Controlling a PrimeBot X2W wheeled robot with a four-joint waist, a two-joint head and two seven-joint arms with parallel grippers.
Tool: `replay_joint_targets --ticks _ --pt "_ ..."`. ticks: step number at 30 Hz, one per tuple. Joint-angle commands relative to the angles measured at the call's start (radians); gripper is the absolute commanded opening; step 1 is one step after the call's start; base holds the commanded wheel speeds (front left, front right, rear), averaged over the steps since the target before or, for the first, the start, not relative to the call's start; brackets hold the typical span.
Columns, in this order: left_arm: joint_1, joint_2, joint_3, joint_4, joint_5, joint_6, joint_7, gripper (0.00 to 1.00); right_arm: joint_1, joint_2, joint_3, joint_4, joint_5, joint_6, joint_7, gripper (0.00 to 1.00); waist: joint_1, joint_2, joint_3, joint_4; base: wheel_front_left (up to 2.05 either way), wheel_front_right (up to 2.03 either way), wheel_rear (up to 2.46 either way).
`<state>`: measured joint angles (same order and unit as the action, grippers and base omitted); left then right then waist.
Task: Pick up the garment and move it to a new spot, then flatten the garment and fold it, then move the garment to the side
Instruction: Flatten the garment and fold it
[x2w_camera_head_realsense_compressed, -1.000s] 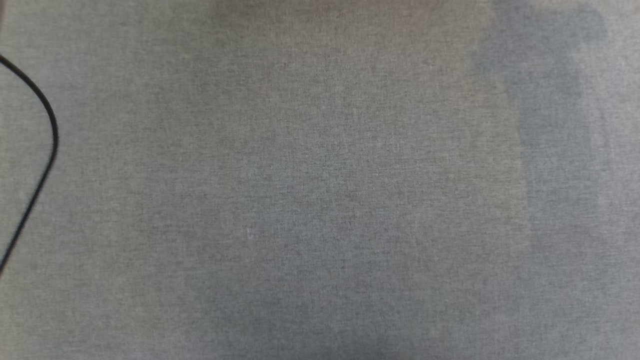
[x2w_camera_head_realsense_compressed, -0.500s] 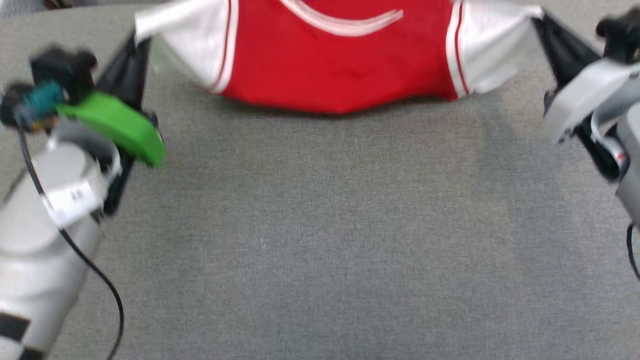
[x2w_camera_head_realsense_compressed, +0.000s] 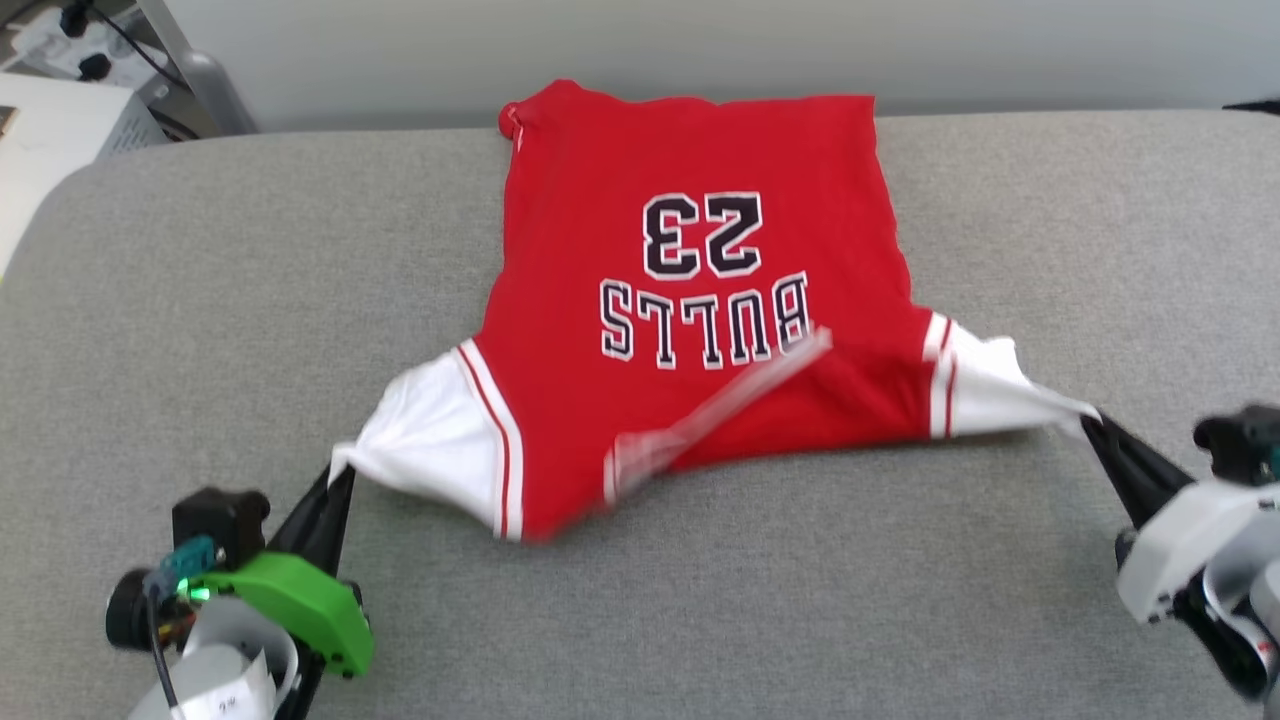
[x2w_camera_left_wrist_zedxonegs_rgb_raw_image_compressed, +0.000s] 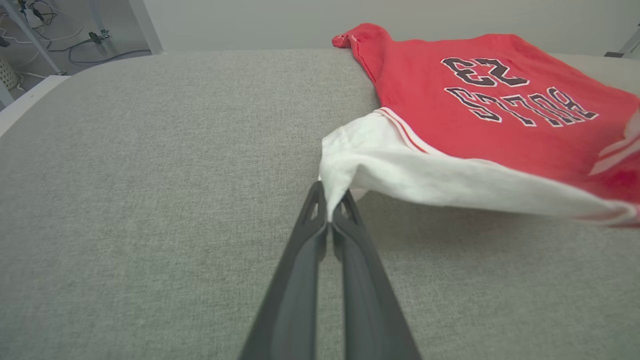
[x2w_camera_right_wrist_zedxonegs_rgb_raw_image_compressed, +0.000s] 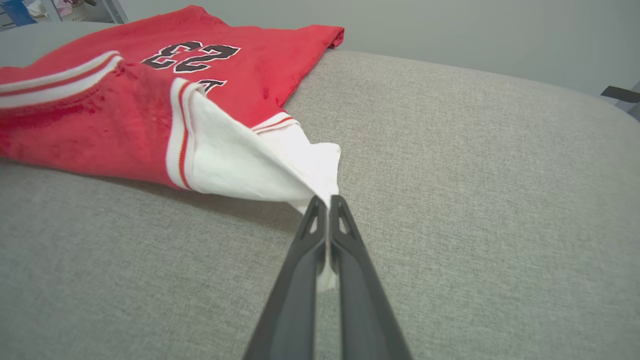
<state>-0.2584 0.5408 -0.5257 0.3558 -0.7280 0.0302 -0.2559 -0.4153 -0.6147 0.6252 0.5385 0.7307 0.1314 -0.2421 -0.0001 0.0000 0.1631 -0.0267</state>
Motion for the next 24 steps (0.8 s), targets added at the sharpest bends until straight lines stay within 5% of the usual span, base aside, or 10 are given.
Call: replay_joint_targets --ticks 1,11,22,24 --pt "0.039 -0.006 0.015 0.003 -0.003 0.011 -0.006 0.00 0.048 0.001 -0.025 -0.006 0.016 -0.001 0.000 0.00 0.0001 0.0000 -0.030 0.007 0.00 0.00 0.00" --pt "0.252 -0.052 0.135 -0.010 0.013 0.044 -0.006 0.00 0.351 0.021 -0.156 -0.077 0.013 -0.001 0.042 0.00 0.0001 0.0000 -0.080 0.011 0.00 0.00 0.00" --pt "0.336 -0.102 0.201 -0.042 0.075 0.028 -0.006 0.00 0.527 0.050 -0.301 -0.208 -0.004 -0.001 0.164 0.00 0.0001 0.0000 -0.084 0.024 0.00 0.00 0.00" --pt "0.329 -0.111 0.207 -0.052 0.092 0.024 -0.006 0.00 0.521 0.059 -0.323 -0.228 -0.018 -0.001 0.185 0.38 0.0001 0.0000 -0.079 0.023 0.00 0.00 0.00"
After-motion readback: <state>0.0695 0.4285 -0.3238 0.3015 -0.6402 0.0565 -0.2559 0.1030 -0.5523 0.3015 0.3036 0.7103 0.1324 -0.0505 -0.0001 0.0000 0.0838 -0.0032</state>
